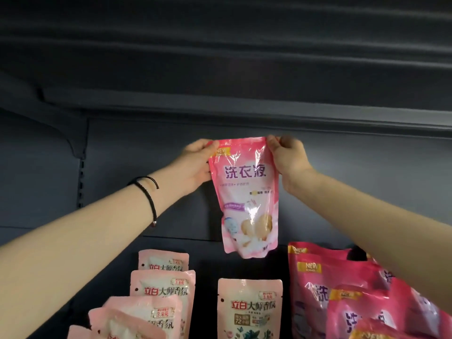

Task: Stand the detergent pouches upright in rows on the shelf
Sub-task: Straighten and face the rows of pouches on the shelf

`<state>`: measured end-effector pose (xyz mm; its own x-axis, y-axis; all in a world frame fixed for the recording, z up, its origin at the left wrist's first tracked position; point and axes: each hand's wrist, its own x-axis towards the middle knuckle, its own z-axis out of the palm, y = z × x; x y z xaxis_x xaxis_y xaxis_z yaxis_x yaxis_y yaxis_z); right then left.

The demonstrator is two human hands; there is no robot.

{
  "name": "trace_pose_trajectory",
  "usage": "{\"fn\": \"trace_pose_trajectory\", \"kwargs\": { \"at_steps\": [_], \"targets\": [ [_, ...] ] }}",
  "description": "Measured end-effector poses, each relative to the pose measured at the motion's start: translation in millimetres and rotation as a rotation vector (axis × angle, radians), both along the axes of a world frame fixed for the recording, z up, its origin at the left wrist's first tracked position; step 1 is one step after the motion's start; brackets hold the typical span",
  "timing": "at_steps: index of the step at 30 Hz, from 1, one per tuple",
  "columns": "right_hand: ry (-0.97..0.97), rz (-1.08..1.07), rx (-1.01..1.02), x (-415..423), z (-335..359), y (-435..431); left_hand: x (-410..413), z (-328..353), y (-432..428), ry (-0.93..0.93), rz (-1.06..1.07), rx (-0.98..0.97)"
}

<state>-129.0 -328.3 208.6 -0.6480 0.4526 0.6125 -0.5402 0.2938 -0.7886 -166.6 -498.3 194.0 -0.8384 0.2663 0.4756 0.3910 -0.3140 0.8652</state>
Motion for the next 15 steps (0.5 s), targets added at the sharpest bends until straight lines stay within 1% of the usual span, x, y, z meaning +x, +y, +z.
{"fn": "trace_pose_trajectory", "kwargs": {
  "at_steps": [4, 7, 10, 13, 15],
  "targets": [
    [0.137, 0.031, -0.065, 27, 15, -9, 24, 15, -5, 0.061, 0.027, 0.143],
    [0.160, 0.074, -0.115, 51, 16, -21, 44, 16, -10, 0.060, 0.037, 0.198],
    [0.163, 0.171, -0.192, 78, 13, -31, 69, 15, -18, 0.061, 0.024, 0.215],
    [0.193, 0.299, -0.236, 113, 9, -39, 101, 13, -31, 0.130, 0.006, 0.227],
    [0.202, 0.318, -0.227, 136, 2, -45, 123, 8, -40, 0.180, 0.009, 0.210]
  ]
}}
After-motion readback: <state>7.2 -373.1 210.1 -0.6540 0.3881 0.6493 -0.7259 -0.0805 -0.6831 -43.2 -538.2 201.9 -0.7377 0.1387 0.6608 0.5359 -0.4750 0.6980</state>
